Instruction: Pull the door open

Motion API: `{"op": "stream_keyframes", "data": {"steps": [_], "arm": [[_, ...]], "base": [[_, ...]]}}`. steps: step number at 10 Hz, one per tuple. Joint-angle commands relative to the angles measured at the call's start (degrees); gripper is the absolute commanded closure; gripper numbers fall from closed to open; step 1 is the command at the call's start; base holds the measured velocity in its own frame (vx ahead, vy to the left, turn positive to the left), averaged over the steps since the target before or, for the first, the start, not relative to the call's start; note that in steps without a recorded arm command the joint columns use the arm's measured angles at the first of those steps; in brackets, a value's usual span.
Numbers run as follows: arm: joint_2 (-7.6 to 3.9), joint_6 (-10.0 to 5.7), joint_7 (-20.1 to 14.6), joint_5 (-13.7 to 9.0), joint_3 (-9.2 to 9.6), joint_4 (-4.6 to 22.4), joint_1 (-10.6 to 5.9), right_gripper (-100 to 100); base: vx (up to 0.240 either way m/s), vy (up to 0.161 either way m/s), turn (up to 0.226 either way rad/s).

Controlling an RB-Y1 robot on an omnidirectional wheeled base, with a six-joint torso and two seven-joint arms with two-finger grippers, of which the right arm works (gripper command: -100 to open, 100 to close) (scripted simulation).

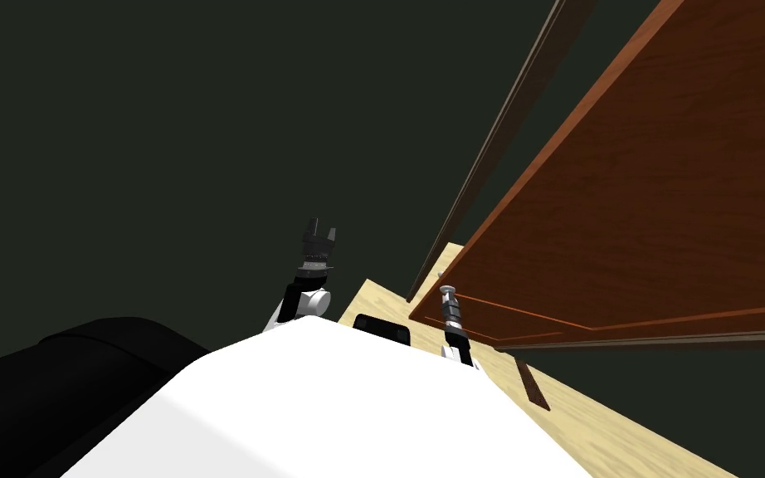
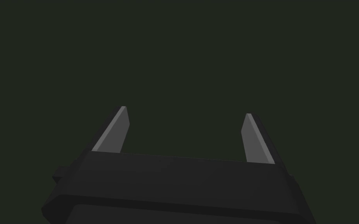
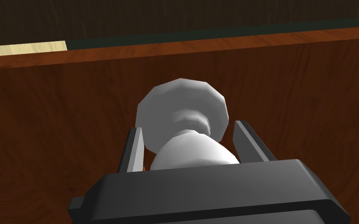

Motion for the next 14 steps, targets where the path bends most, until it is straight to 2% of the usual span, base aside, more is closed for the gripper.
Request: {"op": "stream_keyframes", "data": {"steps": [1,3,4,5,6,8,9,10,11,13,14], "arm": [[0.45,0.25,-1.6,-0.4,0.7,-1.0,0.12,100],[-0.1,0.29,-5.5,-2.6,1.71,-0.2,-0.54,100],[-0.1,0.29,-6.4,-2.6,1.71,-0.2,-0.54,100],[-0.38,0.32,-8.5,-3.7,2.21,0.1,-0.87,100],[-0.38,0.32,-8.8,-3.7,2.21,0.1,-0.87,100],[-0.91,0.36,-12.6,-5.9,3.21,0.8,-1.53,100],[-0.91,0.36,-13.5,-5.9,3.21,0.8,-1.53,100],[-1.17,0.39,-15.5,-7.0,3.71,1.2,-1.85,100],[-1.17,0.39,-15.9,-7.0,3.71,1.2,-1.85,100],[-1.69,0.43,-19.6,-9.2,4.69,1.9,-2.49,100],[-1.69,0.43,-20.7,-9.2,4.69,1.9,-2.49,100]], "base": [[-0.045,0.001,0.026],[-0.06,-0.014,0.08],[-0.049,-0.012,0.045],[-0.048,-0.008,0.074],[-0.035,-0.006,0.04],[-0.051,-0.01,0.082],[-0.051,-0.009,0.05],[-0.052,-0.012,0.067],[-0.037,-0.009,0.041],[-0.048,-0.015,0.091],[-0.049,-0.015,0.046]]}}
